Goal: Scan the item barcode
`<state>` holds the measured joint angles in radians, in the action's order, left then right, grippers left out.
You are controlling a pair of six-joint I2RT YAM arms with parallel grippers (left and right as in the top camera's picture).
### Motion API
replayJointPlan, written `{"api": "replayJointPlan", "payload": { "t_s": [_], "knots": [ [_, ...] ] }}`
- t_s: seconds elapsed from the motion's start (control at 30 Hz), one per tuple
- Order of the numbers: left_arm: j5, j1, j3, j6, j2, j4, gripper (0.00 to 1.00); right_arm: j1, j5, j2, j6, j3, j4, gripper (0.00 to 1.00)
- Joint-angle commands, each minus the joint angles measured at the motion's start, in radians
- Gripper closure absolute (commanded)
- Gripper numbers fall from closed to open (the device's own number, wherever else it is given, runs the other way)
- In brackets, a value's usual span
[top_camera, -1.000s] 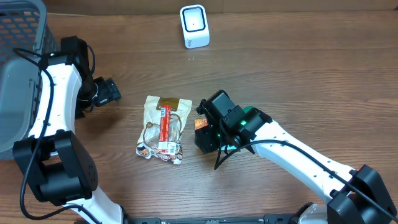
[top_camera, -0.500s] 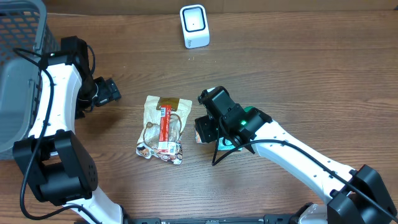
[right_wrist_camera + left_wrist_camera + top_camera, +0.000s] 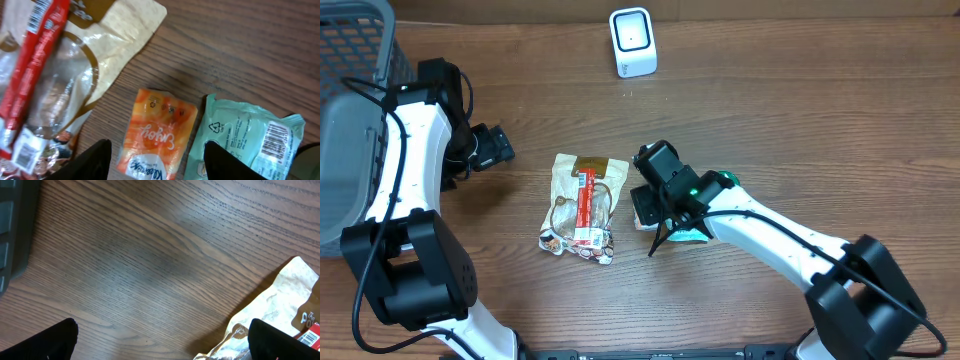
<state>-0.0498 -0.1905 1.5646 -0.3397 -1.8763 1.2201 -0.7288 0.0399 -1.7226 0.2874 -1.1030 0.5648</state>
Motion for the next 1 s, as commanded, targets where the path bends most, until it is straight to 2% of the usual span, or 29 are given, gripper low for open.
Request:
{"api": "replayJointPlan", "payload": {
  "t_s": [0.0, 0.97],
  "knots": [
    [-0.009, -0.005, 0.014, 0.003, 0.019, 0.001, 0.00, -0.005, 0.020, -0.023, 0.005, 0.005, -0.008, 0.39],
    [-0.009, -0.005, 0.014, 0.003, 0.019, 0.001, 0.00, -0.005, 0.019, -0.025, 0.005, 0.005, -0.003, 0.34]
  ]
}}
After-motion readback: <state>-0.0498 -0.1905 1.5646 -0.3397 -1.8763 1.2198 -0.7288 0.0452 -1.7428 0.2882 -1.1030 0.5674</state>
